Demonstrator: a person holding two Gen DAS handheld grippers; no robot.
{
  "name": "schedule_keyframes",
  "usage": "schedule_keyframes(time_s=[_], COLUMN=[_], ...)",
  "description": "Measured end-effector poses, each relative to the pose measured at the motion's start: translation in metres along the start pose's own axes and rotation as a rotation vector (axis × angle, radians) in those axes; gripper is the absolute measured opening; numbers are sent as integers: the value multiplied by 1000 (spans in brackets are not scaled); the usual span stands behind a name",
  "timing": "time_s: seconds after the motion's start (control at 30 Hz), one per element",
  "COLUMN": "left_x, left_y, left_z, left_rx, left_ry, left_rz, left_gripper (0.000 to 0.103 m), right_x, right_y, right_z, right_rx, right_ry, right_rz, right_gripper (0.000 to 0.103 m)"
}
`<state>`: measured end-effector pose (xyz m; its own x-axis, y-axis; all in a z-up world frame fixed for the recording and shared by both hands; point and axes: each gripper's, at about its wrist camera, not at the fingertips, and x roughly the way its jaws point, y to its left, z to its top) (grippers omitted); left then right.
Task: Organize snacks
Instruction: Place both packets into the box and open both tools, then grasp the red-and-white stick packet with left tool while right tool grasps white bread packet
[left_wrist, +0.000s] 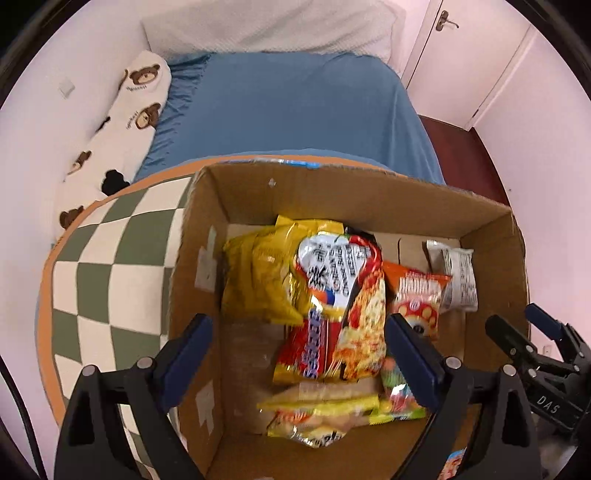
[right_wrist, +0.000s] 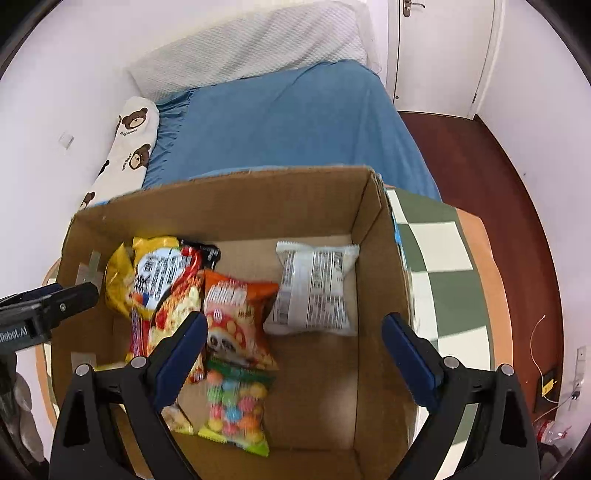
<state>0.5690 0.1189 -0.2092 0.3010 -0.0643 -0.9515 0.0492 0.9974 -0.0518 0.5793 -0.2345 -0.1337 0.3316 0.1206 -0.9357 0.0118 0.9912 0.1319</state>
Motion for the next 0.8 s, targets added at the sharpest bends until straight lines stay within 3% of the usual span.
schedule_keyframes(time_s=[0.33,0.8], left_x=[-45,-134], left_y=[-3,-17], left_z=[-57,-126], left_rx=[11,35], left_ry=[-126,-309], left_rz=[23,22], left_gripper=[95,95], right_x=[-45,-152], right_y=[2,13], right_z=[-46,-106], right_rx=[-8,-38], right_ry=[-75,-271], right_rz=[4,10], right_gripper=[97,100])
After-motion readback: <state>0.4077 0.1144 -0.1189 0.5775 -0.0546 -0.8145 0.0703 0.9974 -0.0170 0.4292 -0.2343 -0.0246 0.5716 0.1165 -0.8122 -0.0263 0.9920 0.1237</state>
